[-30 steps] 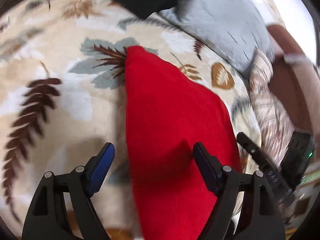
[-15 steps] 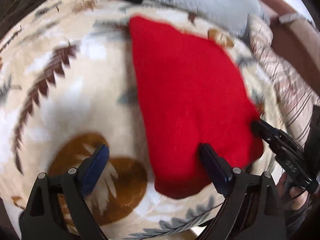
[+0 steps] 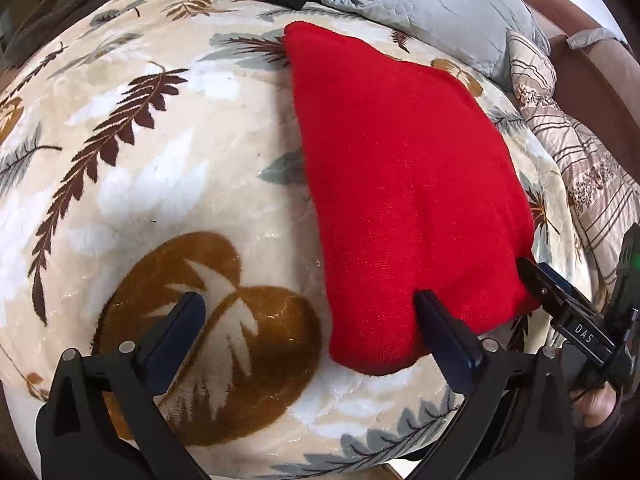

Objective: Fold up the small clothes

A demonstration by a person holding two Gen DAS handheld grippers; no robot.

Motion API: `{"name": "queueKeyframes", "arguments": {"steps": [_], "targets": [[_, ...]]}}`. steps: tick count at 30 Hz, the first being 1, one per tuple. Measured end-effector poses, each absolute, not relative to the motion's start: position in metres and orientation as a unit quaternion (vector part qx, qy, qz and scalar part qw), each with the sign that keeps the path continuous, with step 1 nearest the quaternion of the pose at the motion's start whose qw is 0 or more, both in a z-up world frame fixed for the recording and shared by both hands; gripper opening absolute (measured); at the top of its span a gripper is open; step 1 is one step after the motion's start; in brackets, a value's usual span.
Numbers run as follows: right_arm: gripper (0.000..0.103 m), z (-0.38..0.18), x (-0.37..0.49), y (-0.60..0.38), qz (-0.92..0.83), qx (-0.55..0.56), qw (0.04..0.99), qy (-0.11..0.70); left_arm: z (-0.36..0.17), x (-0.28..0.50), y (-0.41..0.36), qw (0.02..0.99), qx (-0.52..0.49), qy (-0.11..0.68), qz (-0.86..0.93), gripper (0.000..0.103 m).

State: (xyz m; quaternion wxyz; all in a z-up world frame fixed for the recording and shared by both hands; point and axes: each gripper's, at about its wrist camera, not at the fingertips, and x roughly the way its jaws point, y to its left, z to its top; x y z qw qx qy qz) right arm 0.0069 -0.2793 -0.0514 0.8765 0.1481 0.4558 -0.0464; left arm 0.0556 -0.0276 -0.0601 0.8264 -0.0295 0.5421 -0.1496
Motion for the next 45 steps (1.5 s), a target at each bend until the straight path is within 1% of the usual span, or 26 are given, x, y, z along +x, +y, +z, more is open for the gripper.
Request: {"name": "queueKeyframes", "arguments": {"steps": [8,11,14,20,24,29,31,34,37,41,45], "targets": [[0.102,-0.052,0.005,-0.281,-0.048,0.159,0.878,0.448,-0.061,0.054,-0.028,0.833,-0.025,0.532,-0.15,0.103],[0.102,-0.053,0.002,-0.28,-0.053,0.162,0.886,0.432,-0.062,0.054,-0.028,0.833,-0.025,0.53,-0.154,0.103],[0.102,-0.052,0.001,-0.278,-0.057,0.149,0.89,0.427,-0.063,0.054,-0.027,0.834,-0.025,0.528,-0.156,0.103],[0.102,-0.048,0.009,-0.28,-0.063,0.141,0.874,0.461,-0.064,0.055,-0.027,0.831,-0.029,0.532,-0.159,0.103],[0.103,-0.038,0.018,-0.282,-0.087,0.139,0.862,0.48,-0.064,0.057,-0.026,0.828,-0.029,0.536,-0.164,0.103],[0.103,-0.017,0.034,-0.289,-0.085,0.166,0.873,0.451,-0.061,0.06,-0.023,0.819,-0.035,0.545,-0.176,0.103],[0.103,-0.013,0.045,-0.292,-0.08,0.176,0.874,0.446,-0.053,0.06,-0.022,0.823,-0.03,0.539,-0.177,0.103],[0.103,-0.009,0.06,-0.291,-0.067,0.178,0.878,0.44,-0.032,0.066,-0.023,0.85,0.0,0.501,-0.165,0.103],[0.103,-0.01,0.079,-0.288,-0.061,0.162,0.88,0.443,-0.019,0.084,-0.025,0.86,0.006,0.483,-0.164,0.103],[0.103,-0.037,0.102,-0.288,-0.086,0.133,0.86,0.485,-0.039,0.115,-0.036,0.842,0.007,0.515,-0.16,0.103],[0.103,-0.042,0.099,-0.297,-0.08,0.169,0.855,0.484,-0.046,0.118,-0.034,0.833,-0.026,0.526,-0.171,0.103]]}}
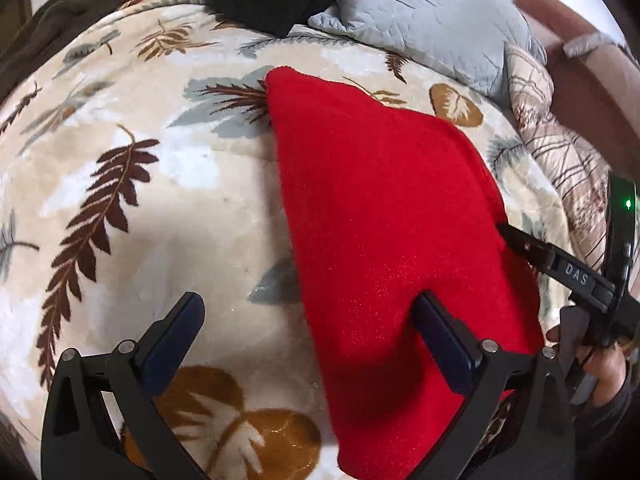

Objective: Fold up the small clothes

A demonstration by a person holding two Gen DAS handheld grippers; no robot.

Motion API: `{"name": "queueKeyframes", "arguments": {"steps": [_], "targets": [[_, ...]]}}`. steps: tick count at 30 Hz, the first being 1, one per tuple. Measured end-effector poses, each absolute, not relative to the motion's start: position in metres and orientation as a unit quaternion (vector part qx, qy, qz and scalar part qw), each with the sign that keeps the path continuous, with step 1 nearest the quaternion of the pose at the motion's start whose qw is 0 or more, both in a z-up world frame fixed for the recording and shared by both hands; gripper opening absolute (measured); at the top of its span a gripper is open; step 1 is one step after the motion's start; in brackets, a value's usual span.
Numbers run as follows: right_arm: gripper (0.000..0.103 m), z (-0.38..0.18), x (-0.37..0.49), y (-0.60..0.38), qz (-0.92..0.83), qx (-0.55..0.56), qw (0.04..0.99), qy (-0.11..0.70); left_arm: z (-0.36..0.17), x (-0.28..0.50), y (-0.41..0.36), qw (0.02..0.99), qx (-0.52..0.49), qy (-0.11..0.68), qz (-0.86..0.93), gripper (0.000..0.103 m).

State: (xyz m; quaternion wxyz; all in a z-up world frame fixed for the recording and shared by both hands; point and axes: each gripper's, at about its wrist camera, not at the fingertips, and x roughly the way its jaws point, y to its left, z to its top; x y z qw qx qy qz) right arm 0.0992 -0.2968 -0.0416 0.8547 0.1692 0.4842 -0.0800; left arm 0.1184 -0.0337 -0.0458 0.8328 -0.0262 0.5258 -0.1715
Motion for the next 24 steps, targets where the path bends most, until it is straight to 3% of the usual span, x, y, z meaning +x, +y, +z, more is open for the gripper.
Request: {"name": "queueKeyframes", "arguments": {"steps": [9,24], "targets": [[0.103,-0.007,0.063,-0.269,-0.106,-0.023,0.85,0.516,-0.028,0.077,-0.023,0.859,0.038,0.487,-0.151,0.103],[0.103,0.028,-0.027,-0.265,-0.106,-0.056,0.883,0.455,-0.019,0.014,-0.029,0.866,0.072,0.475,-0.137,0.103]]}}
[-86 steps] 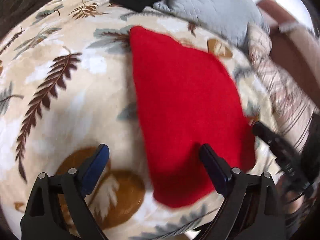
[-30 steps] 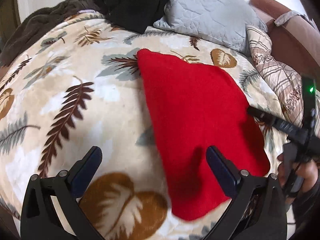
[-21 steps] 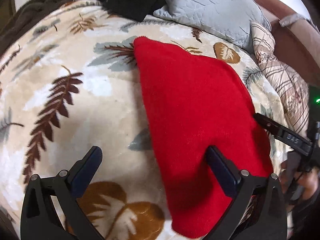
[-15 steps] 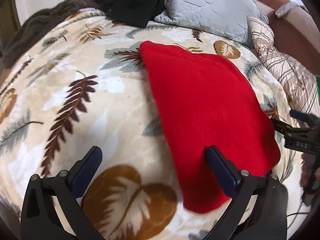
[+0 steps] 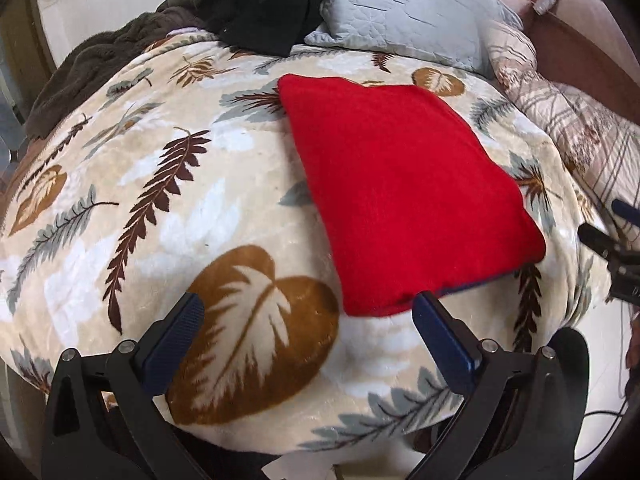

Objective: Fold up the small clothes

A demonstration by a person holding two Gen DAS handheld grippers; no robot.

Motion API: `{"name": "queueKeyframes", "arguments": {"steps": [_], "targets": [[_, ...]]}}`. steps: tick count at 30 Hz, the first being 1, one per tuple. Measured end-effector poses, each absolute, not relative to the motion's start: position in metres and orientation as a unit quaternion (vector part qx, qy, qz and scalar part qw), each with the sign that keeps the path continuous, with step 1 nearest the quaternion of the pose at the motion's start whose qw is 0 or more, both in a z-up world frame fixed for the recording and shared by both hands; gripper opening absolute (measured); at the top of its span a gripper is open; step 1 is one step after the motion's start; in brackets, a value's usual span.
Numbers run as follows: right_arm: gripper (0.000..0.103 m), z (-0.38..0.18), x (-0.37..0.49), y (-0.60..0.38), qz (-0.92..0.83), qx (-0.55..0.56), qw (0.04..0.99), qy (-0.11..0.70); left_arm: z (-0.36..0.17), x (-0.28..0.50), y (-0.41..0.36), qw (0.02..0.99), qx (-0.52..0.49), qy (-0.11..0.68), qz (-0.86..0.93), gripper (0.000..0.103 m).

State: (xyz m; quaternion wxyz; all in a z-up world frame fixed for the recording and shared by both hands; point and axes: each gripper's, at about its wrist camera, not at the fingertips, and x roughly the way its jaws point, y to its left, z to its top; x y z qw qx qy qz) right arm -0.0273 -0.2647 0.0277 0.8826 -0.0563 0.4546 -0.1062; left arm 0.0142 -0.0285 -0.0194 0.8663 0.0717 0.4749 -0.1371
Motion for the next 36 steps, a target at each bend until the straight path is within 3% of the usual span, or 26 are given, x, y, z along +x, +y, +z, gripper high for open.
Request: {"name": "queueKeyframes", "arguments": {"steps": [22,36], "targets": [[0.103,0.027,-0.047,-0.273,-0.115,-0.003,0.883,0.455,0.001,-0.032,-0.074,0.877,0.127,0.424,-0.187,0.103],[0.103,0.028,-0.051,-0.281,-0.121,0.005,0.882,0.455,-0.005,-0.029,-0.077,0.866,0.118,0.45,-0.183,0.103]]}}
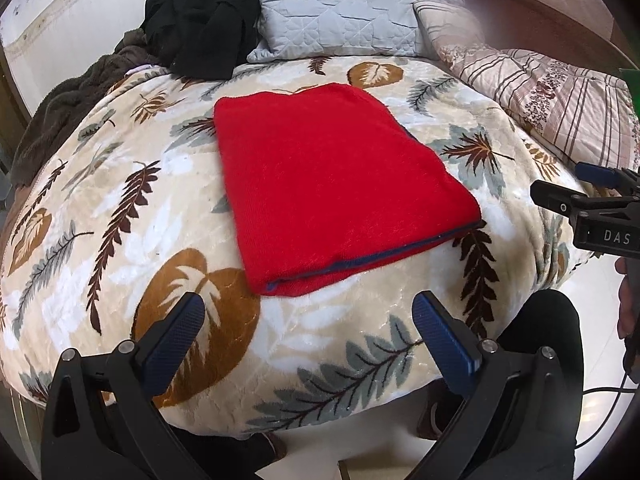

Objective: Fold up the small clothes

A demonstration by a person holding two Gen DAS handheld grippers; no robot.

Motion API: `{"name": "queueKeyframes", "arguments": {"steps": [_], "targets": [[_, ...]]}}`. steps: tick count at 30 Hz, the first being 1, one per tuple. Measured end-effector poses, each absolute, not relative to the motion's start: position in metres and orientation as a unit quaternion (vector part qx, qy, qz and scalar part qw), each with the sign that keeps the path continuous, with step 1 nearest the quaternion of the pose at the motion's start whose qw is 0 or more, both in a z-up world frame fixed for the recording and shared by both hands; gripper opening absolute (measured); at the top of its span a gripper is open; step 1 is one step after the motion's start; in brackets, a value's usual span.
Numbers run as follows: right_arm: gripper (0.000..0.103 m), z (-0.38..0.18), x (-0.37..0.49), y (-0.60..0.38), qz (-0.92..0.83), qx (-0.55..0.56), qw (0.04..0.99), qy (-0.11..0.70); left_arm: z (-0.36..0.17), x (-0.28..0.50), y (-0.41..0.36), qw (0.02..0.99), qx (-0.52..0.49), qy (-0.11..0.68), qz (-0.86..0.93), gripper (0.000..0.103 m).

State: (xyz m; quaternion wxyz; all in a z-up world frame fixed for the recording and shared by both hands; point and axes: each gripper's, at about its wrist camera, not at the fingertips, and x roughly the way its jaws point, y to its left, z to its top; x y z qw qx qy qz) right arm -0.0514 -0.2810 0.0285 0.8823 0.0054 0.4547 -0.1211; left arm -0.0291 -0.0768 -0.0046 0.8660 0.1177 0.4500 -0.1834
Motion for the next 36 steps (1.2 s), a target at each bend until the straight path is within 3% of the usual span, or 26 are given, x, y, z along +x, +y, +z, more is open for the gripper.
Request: {"name": "queueKeyframes", "arguments": {"steps": [36], "targets": [[0.103,0.031,-0.042,-0.281,-0.108,-0.021,0.884,0.454,-0.008,-0.012,-0.064,0.859,0.092,0.473,-0.173,0.103]]}}
